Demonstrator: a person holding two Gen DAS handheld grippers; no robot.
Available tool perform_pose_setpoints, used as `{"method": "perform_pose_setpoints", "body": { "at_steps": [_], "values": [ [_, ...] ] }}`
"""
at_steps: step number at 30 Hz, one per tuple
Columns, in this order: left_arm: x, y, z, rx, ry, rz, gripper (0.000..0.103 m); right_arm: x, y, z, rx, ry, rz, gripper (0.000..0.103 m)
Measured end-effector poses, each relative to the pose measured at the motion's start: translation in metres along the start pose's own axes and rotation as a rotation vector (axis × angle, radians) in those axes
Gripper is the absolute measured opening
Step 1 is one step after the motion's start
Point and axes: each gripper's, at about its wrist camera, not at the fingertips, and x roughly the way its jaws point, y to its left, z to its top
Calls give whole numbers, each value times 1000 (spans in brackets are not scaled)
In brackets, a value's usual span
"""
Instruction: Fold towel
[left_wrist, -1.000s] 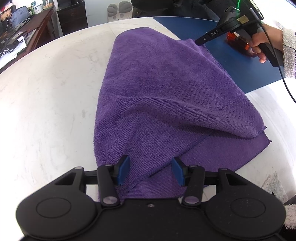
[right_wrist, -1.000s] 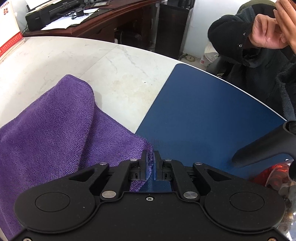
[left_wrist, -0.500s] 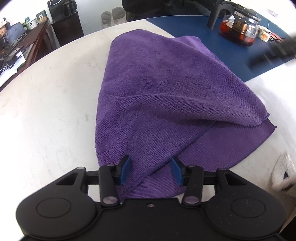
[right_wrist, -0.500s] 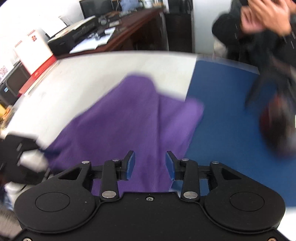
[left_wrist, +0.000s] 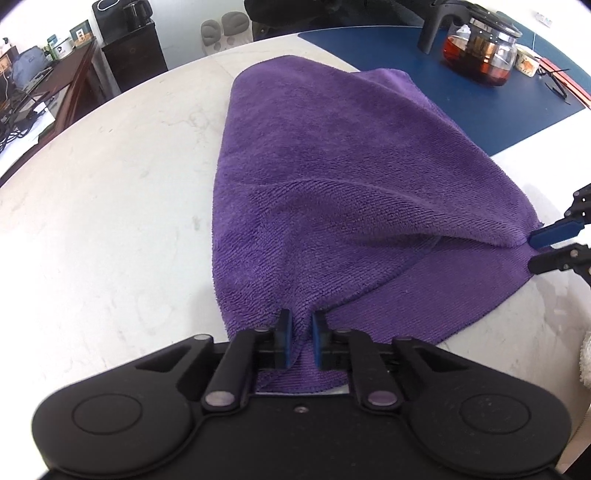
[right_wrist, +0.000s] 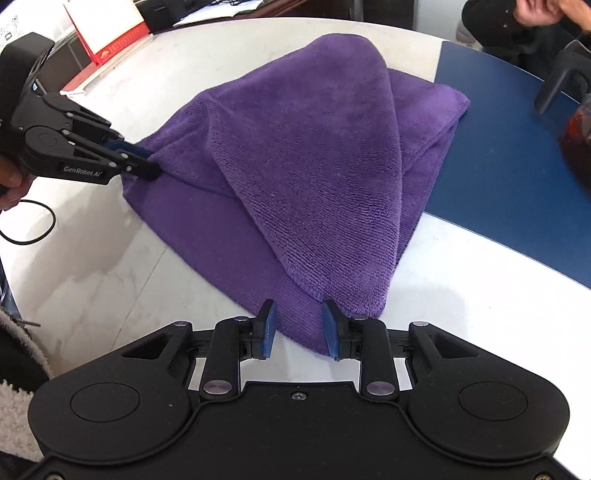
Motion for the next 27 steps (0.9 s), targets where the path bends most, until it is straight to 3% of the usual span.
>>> {"method": "perform_pose_setpoints", "body": {
  "at_steps": [3,18,27],
  "values": [
    [-3,1,-1,-10,-8,-3,8,1,1,1,-19,15,-30,13],
    [-14,14,-1,-95,-43,-20,9,4,16,8,-52,37,-11,11],
    [-24,34,-13,-115,-20,27,9,7,17,16,-97,71,-15,8]
  ]
}}
